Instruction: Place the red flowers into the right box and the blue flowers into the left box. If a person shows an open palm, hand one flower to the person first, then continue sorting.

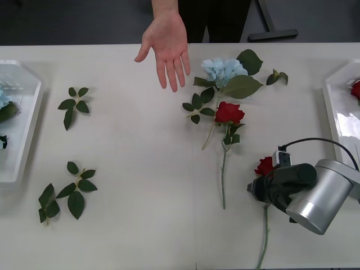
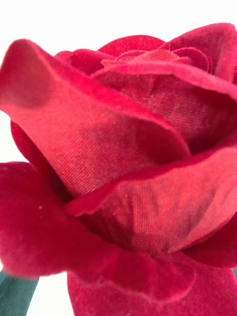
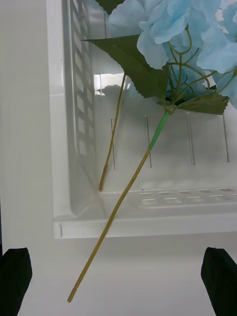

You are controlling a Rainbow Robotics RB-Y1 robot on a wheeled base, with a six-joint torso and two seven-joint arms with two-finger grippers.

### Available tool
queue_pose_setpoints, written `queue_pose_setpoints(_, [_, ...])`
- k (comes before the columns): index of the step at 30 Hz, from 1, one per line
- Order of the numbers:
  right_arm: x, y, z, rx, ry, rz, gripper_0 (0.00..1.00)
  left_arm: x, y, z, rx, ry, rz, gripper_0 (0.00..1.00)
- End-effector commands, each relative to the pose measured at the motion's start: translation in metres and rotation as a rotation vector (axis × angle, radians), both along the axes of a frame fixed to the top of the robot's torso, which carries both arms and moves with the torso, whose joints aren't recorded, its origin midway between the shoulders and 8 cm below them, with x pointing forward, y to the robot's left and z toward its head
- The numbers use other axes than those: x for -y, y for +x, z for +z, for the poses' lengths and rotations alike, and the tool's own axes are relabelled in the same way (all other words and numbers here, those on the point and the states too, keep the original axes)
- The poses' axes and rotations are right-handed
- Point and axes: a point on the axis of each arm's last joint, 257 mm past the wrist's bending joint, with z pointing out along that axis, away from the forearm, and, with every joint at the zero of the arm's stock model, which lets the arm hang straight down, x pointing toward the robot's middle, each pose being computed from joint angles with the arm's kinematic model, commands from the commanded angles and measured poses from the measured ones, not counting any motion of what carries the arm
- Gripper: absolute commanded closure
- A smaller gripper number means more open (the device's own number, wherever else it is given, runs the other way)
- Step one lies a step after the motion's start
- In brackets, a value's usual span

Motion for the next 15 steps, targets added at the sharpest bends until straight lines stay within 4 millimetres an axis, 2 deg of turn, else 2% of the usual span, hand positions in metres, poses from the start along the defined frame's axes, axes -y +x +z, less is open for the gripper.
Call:
queue_pose_setpoints(1, [0.0136,0.0054,0.003,0.006,-0.049,0.053,0.05,-0.0182,-0.0057,0.0188,-0.022,0.068,-0.004,0.0])
queue_pose_setpoints(4, [0.0149,0.0042,0.0017,-0.001,-0.051,0.054,0.06,-0.0182,-0.0057,0.0188,-0.022,0.068,-0.004,0.0])
queue_pose_setpoints(7, [0.0141,0.0028,0.001,-0.007,-0.047,0.053,0.16,-0.0182,-0.0057,0.0188,-0.022,0.068,-0.004,0.0])
queue_pose_setpoints(8, [0.0141,0.0028,0.001,-0.007,-0.047,0.053,0.23,-0.0182,-0.0057,0.0188,-0.022,0.068,-0.004,0.0])
queue_pose_setpoints(9, [0.0131,0.0034,0.0015,-0.006,-0.045,0.053,0.35,-0.0182,-0.0057,0.0188,-0.022,0.068,-0.004,0.0])
queue_pose_setpoints(10, [0.0143,0.0028,0.0012,-0.009,-0.048,0.052,0.42,-0.0182,-0.0057,0.0188,-0.022,0.068,-0.004,0.0])
queue_pose_setpoints(11, [0.0149,0.002,0.0003,-0.012,-0.05,0.051,0.58,-0.0182,-0.0057,0.0188,-0.022,0.068,-0.004,0.0])
queue_pose_setpoints(12, [0.0149,0.0023,0.0006,-0.012,-0.048,0.049,0.66,-0.0182,-0.0057,0.0188,-0.022,0.068,-0.004,0.0])
queue_pose_setpoints(13, [0.0153,0.002,0.0002,-0.013,-0.048,0.049,0.78,-0.0182,-0.0057,0.0188,-0.022,0.068,-0.004,0.0])
queue_pose_setpoints(15, [0.0158,0.002,-0.0002,-0.014,-0.048,0.045,0.93,-0.0182,-0.0057,0.0188,-0.022,0.068,-0.004,0.0])
